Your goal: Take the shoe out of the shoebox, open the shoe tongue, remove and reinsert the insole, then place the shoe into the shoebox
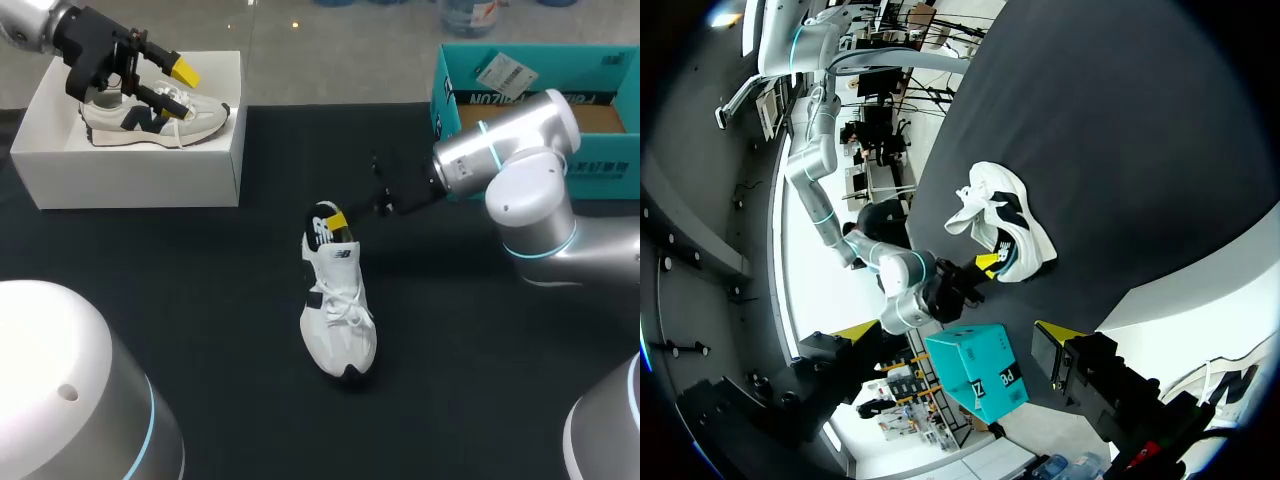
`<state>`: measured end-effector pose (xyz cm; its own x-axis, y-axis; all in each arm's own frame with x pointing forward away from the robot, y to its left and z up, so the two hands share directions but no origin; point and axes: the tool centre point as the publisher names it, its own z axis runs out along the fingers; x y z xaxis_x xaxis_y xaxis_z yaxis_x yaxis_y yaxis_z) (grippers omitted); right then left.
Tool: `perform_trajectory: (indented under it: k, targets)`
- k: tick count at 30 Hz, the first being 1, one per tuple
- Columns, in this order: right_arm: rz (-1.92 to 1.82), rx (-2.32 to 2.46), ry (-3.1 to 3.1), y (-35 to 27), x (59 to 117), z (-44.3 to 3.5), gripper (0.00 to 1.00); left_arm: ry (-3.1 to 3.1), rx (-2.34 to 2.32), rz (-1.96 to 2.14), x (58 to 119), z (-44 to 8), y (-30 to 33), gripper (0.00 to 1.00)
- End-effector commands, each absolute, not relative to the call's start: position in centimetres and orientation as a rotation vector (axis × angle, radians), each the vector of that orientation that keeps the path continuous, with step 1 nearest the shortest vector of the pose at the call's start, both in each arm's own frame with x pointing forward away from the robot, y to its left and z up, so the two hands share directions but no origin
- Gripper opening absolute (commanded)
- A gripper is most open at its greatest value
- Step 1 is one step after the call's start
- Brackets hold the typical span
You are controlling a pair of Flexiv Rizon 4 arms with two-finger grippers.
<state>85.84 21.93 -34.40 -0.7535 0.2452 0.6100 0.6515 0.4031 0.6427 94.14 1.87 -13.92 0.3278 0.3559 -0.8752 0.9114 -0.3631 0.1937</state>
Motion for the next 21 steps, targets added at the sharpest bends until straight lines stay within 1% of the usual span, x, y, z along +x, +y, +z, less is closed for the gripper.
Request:
perform_trajectory:
  k: [1,16,18,21]
  targets:
    - [-1.310,-0.779,-2.229,22.22,85.19,-35.10,0.00,1.116,1.887,-0.991,94.25,-13.90,1.91,1.00]
    - [-1.311,-0.801,-2.215,22.13,84.55,-35.22,0.00,1.116,1.887,-0.991,94.25,-13.90,1.91,1.00]
    - [-1.314,-0.803,-2.218,22.10,84.64,-35.07,0.27,1.116,1.887,-0.991,94.25,-13.90,1.91,1.00]
    - [-1.314,-0.804,-2.224,22.08,84.80,-34.80,0.30,1.116,1.887,-0.991,94.25,-13.90,1.91,1.00]
